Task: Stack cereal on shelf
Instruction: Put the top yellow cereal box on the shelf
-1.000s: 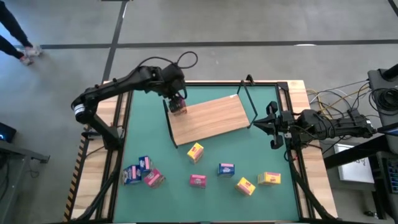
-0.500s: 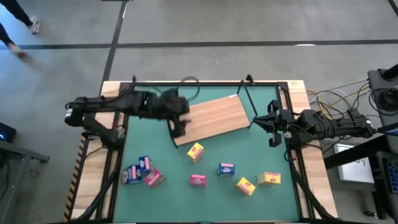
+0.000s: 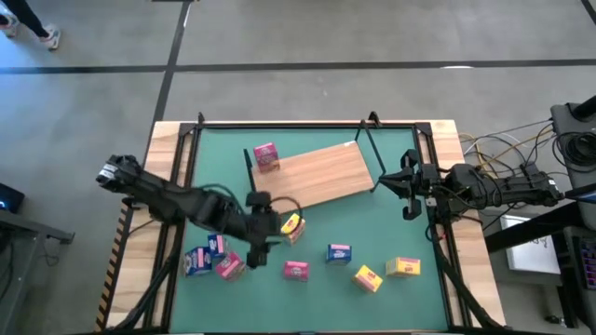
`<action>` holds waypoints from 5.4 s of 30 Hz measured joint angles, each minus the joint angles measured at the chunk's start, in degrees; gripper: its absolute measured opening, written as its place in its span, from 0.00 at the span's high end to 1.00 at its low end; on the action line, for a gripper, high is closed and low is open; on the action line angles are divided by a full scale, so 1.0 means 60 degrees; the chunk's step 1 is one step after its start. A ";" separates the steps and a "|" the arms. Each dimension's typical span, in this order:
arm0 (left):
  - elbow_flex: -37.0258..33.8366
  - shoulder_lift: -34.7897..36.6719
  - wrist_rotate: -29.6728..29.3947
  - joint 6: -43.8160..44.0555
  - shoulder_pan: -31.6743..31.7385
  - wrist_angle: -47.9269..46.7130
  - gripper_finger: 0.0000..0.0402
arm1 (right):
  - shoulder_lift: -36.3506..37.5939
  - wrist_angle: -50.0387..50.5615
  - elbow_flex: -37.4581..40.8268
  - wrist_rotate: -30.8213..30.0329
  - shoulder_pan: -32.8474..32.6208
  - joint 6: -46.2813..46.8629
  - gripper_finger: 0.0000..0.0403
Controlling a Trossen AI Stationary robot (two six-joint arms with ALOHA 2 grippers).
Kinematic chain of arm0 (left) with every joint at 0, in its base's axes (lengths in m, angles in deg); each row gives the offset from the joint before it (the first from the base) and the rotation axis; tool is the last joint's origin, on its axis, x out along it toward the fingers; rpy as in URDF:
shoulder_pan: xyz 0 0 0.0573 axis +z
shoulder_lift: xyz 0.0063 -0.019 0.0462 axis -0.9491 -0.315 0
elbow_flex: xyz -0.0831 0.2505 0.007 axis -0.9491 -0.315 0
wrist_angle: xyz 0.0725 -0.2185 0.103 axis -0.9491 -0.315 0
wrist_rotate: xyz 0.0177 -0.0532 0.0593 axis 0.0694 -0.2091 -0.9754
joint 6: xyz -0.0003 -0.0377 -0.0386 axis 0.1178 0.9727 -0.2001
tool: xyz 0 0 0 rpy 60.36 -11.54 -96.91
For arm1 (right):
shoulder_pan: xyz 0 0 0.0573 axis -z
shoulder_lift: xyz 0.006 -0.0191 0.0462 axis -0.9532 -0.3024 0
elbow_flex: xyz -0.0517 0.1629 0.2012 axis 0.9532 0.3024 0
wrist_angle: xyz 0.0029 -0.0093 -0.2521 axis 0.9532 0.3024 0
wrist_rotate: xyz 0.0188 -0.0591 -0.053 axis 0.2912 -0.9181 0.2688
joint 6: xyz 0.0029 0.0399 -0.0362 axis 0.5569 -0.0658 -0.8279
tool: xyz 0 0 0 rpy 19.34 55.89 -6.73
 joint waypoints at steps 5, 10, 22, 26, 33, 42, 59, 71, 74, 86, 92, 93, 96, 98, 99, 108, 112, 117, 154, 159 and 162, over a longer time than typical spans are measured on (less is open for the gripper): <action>-0.0685 -0.0004 0.0192 0.1419 -0.0402 -0.0483 0.43 | 0.0000 0.0001 0.0000 0.0004 0.0000 -0.0005 0.94; -0.0870 0.0008 0.0252 0.2373 -0.0579 -0.1059 0.43 | 0.0000 0.0001 0.0000 0.0004 0.0000 -0.0007 0.94; -0.1250 0.0022 -0.1823 0.2501 -0.1448 -0.1544 0.43 | -0.0201 -0.1269 0.0000 -0.0263 0.0000 0.0069 0.94; -0.1412 0.0055 -0.2969 0.1995 -0.1792 -0.1344 0.43 | -0.0865 -0.1763 0.0000 -0.0153 -0.0004 0.0095 0.94; -0.2065 0.0348 -0.4500 0.0666 -0.1855 -0.0493 0.43 | -0.2490 -0.2769 -0.0209 -0.0149 -0.0004 0.0101 0.94; -0.3883 0.2072 -0.6150 0.0451 -0.1856 0.0844 0.43 | -0.4564 -0.1654 -0.2132 0.0023 -0.0007 0.0149 0.94; -0.6377 0.4410 -0.7662 0.0204 -0.1869 0.3806 0.43 | -0.8091 0.2378 -0.6777 0.0116 -0.0007 -0.0689 0.94; -0.6377 0.4353 -0.7636 0.0163 -0.1870 0.3813 0.43 | -1.0822 0.2997 -0.8981 0.1681 -0.0029 -0.1593 0.94; -0.6377 0.4364 -0.7648 0.0167 -0.1870 0.3847 0.43 | -1.1458 0.3014 -0.9331 0.1840 -0.0076 -0.1709 0.94; -0.6377 0.4353 -0.7646 0.0170 -0.1870 0.3873 0.43 | -1.2854 0.5168 -1.0722 0.1796 -0.0295 -0.2131 0.94; -0.6370 0.4350 -0.7639 0.0134 -0.1870 0.3877 0.43 | -1.2820 0.5435 -1.0990 0.1767 -0.0299 -0.2296 0.90; -0.6370 0.4350 -0.7639 0.0134 -0.1870 0.3881 0.43 | -1.2808 0.5439 -1.1003 0.1767 -0.0314 -0.2342 0.88; -0.6370 0.4353 -0.7639 0.0134 -0.1870 0.3881 0.43 | -1.2808 0.5402 -1.1063 0.1767 -0.0324 -0.2360 0.80; -0.6359 0.4353 -0.7639 0.0134 -0.1870 0.3891 0.43 | -1.2811 0.5363 -1.1053 0.1764 -0.0344 -0.2448 0.73; -0.6359 0.4353 -0.7639 0.0132 -0.1870 0.3891 0.43 | -1.2828 0.5331 -1.1052 0.1754 -0.0359 -0.2490 0.69; -0.6359 0.4353 -0.7639 0.0138 -0.1870 0.4039 0.43 | -1.2854 0.5513 -1.1045 0.1790 -0.0409 -0.2717 0.45; -0.6359 0.4353 -0.7639 0.0138 -0.1870 0.4142 0.43 | -1.2841 0.6189 -1.1045 0.1831 -0.0590 -0.3401 0.43; -0.6359 0.4353 -0.7639 0.0101 -0.1870 0.4139 0.43 | -1.2819 0.6868 -1.1034 0.1624 -0.0837 -0.3865 0.43; -0.6355 0.4353 -0.7642 -0.0085 -0.1870 0.4205 0.43 | -1.5395 1.1443 -1.6049 0.1184 -0.0882 -0.4178 0.43; -0.6355 0.4353 -0.7639 -0.0082 -0.1870 0.4205 0.43 | -1.5902 1.2041 -1.6420 0.0783 -0.0878 -0.4450 0.43; -0.6355 0.4350 -0.7639 -0.0081 -0.1870 0.4208 0.43 | -1.5974 1.2078 -1.6444 0.0766 -0.0878 -0.4475 0.43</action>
